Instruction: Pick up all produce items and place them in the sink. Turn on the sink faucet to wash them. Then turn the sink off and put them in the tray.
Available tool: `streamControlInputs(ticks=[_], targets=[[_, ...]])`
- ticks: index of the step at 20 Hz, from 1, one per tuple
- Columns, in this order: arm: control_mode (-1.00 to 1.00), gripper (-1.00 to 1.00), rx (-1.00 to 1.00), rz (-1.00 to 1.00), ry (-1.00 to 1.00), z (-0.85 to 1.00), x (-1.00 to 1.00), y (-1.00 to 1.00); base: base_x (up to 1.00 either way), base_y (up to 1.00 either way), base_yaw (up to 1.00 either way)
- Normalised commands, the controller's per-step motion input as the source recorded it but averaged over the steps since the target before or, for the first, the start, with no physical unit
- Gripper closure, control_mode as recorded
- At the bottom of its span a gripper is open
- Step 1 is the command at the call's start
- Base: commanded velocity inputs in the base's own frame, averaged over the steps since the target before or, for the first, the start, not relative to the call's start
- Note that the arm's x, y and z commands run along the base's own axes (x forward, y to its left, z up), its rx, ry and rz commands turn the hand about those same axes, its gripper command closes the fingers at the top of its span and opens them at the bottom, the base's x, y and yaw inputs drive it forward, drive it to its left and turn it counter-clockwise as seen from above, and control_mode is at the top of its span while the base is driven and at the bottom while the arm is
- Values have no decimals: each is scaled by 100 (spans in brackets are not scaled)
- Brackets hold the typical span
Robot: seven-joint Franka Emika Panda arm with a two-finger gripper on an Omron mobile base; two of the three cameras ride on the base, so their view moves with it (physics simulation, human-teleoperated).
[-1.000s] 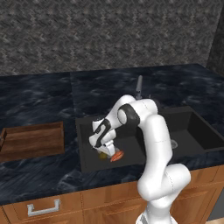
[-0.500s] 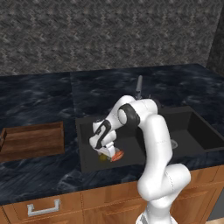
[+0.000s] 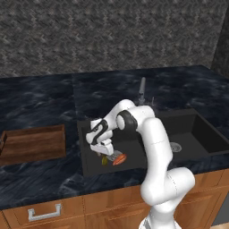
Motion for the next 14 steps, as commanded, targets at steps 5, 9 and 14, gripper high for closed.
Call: streamControlInputs(ticks=[5,9,14], targets=[[-100,-100,0,0,-2,37,-12,0,0,0,0],[-100,-100,-1,0,-8,58,-34,0,0,0,0],[-100,-100,0,0,-13,62,-44,-2,0,0,0]])
